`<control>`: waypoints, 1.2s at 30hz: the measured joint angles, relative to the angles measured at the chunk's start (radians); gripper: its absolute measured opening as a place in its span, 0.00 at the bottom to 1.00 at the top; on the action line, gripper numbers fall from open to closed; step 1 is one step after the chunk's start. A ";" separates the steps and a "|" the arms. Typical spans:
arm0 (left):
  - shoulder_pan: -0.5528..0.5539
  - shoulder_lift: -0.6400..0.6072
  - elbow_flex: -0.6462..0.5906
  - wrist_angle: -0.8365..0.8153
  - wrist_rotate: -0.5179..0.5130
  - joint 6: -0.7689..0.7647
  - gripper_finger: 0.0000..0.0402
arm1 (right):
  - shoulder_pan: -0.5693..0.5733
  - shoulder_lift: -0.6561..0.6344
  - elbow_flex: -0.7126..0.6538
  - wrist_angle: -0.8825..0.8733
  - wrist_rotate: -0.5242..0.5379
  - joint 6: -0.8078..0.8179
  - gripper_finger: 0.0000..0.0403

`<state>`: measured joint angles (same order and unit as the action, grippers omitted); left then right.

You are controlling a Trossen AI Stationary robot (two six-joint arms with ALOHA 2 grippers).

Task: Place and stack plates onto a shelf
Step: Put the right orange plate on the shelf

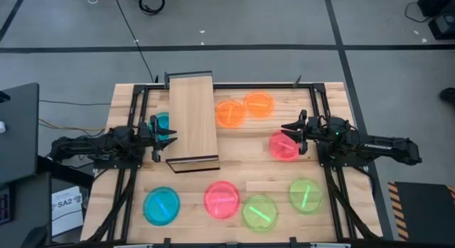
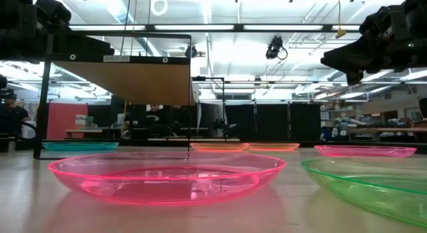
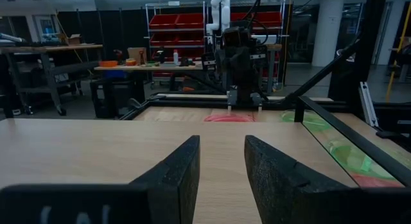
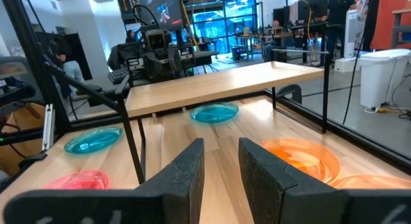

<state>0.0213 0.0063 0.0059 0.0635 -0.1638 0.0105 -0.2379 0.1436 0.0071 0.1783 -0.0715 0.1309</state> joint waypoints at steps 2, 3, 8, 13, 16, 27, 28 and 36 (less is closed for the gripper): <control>0.000 0.000 0.000 0.000 0.000 0.000 0.32 | 0.000 0.000 0.000 0.017 0.000 0.010 0.26; 0.000 0.000 0.000 0.000 0.000 0.000 0.32 | 0.000 0.000 0.000 0.021 0.000 0.022 0.26; 0.000 0.000 0.000 0.000 0.000 0.000 0.32 | 0.000 0.000 0.000 0.035 0.000 0.059 0.26; 0.000 0.000 0.000 0.000 0.000 0.000 0.32 | 0.000 0.000 0.000 0.035 0.000 0.057 0.26; 0.000 0.000 0.000 0.000 0.000 0.000 0.32 | 0.000 0.000 0.000 0.035 0.003 0.075 0.26; 0.000 0.000 0.000 0.000 0.000 0.000 0.32 | 0.000 0.000 0.000 0.038 -0.080 0.039 0.27; 0.000 0.000 0.000 0.000 0.000 0.001 0.32 | 0.000 0.000 0.000 0.038 -0.077 0.037 0.27; 0.000 0.000 0.000 0.000 0.000 0.001 0.32 | 0.000 0.000 0.000 0.055 -0.063 0.034 0.27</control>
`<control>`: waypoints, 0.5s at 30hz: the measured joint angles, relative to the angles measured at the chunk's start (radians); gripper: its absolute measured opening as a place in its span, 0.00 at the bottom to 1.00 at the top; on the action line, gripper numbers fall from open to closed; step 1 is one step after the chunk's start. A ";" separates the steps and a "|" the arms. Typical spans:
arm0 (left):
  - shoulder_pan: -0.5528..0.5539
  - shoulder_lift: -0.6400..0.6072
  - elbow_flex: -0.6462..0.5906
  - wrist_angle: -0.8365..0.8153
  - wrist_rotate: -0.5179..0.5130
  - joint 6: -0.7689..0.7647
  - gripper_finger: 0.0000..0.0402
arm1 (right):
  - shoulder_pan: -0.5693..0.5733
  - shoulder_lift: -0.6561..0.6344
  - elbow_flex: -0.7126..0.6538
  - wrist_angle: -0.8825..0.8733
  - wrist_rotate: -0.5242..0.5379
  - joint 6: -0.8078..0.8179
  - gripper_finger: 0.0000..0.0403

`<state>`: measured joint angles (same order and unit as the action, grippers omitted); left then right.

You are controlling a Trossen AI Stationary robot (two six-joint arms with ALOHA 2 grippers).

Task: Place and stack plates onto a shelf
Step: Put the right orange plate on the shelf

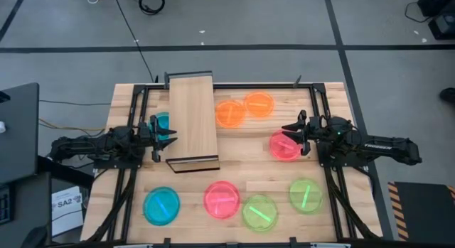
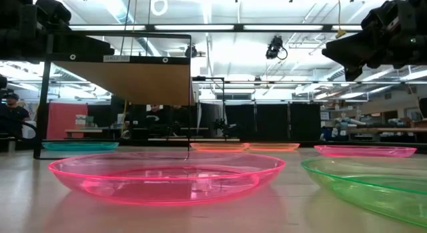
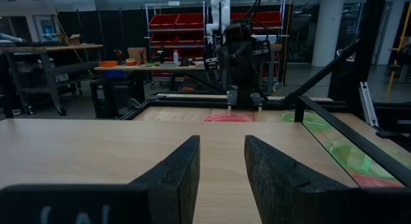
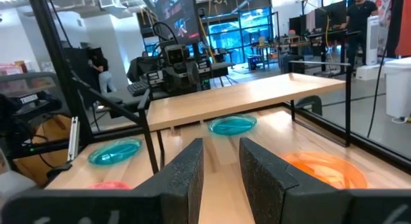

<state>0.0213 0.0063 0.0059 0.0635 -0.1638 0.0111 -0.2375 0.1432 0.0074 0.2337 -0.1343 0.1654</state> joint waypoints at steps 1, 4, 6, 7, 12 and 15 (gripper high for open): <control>0.000 0.000 0.000 0.000 0.000 0.000 0.32 | 0.000 0.000 0.000 0.004 0.000 0.001 0.27; 0.000 0.000 0.000 0.000 0.000 0.000 0.32 | -0.001 0.000 0.000 0.006 0.002 0.037 0.27; 0.000 0.000 0.000 0.000 0.000 0.000 0.32 | -0.001 0.000 0.000 0.006 0.002 0.059 0.28; 0.000 0.000 0.000 0.000 0.000 0.000 0.32 | -0.001 0.000 0.000 0.006 0.002 0.067 0.29; 0.000 0.000 0.000 0.000 0.000 0.000 0.32 | -0.001 0.000 0.000 0.006 0.002 0.071 0.37; 0.000 0.000 0.000 0.000 0.000 0.000 0.32 | -0.001 0.000 0.000 0.005 0.002 0.078 0.45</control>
<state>0.0212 0.0063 0.0059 0.0635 -0.1638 0.0109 -0.2382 0.1432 0.0074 0.2390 -0.1324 0.2429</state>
